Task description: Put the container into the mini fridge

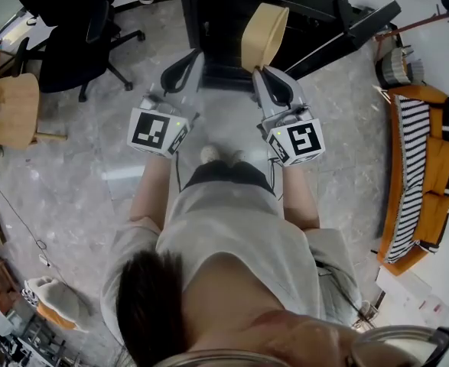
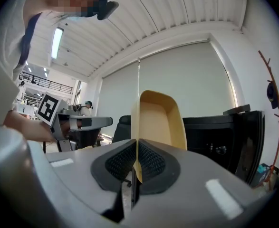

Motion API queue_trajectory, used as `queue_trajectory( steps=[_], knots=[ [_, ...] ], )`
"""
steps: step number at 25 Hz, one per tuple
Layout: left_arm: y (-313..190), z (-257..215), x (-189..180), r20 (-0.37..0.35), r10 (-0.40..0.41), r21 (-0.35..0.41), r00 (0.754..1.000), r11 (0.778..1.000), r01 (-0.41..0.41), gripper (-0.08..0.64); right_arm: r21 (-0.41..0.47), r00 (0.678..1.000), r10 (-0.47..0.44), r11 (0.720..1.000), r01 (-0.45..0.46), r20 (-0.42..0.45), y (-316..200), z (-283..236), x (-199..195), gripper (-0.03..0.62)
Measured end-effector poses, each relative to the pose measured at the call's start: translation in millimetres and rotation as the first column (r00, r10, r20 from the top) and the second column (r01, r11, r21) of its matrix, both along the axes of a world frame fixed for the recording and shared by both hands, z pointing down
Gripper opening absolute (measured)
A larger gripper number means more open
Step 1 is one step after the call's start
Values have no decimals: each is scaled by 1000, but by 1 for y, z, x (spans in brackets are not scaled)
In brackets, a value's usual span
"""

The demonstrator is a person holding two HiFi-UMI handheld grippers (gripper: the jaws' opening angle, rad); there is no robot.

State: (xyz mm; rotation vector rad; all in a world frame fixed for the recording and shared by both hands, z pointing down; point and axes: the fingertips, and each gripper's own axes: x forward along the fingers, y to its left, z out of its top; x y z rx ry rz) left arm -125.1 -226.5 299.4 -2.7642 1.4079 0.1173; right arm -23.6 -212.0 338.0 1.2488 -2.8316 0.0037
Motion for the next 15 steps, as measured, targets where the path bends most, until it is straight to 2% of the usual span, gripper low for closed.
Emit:
queue_trajectory(
  steps=[8,15],
  knots=[
    [-8,19,4,-2,-3,-27,1000,1000,3,2,-65,988,-51,997,41,-149,-11,44,-2,6],
    [-18,42,5,-4,-20,-52,1000,998,20,2,-137,955,-111,988,76,-275,-22,91,-3,6]
  ],
)
